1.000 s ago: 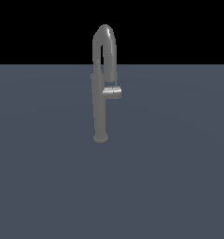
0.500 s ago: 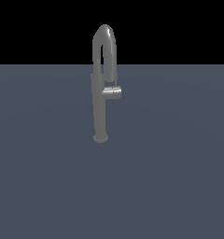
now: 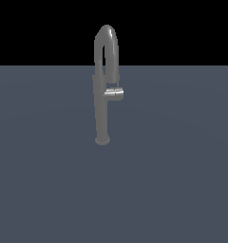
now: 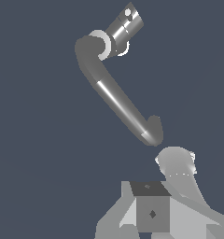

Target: Turn on the faucet by rotating a designated handle.

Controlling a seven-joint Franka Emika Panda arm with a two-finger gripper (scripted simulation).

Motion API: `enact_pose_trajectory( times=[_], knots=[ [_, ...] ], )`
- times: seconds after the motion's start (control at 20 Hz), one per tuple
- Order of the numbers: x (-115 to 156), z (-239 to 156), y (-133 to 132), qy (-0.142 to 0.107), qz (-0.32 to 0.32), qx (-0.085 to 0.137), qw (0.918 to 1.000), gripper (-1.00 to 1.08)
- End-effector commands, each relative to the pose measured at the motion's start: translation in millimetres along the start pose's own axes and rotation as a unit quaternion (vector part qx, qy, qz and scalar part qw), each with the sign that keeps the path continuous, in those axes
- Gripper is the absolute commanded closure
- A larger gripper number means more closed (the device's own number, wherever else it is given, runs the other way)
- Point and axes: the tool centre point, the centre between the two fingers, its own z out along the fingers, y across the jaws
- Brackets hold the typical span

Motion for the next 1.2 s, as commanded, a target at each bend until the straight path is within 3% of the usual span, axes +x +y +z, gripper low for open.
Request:
enact_pose_trajectory(
  times=[0.0,0.3,0.6,0.85,1.15],
  knots=[
    [14.1,0.4,-3.8,-0.024,0.017,0.018,0.9994,1.08],
    [48.6,3.9,-11.1,-0.082,0.057,0.063,0.9931,1.08],
    [84.9,11.2,-16.1,-0.142,0.100,0.109,0.9787,1.08],
    [116.8,21.1,-18.6,-0.197,0.138,0.151,0.9590,1.08],
    [156.5,38.8,-19.8,-0.265,0.186,0.204,0.9240,1.08]
  ],
)
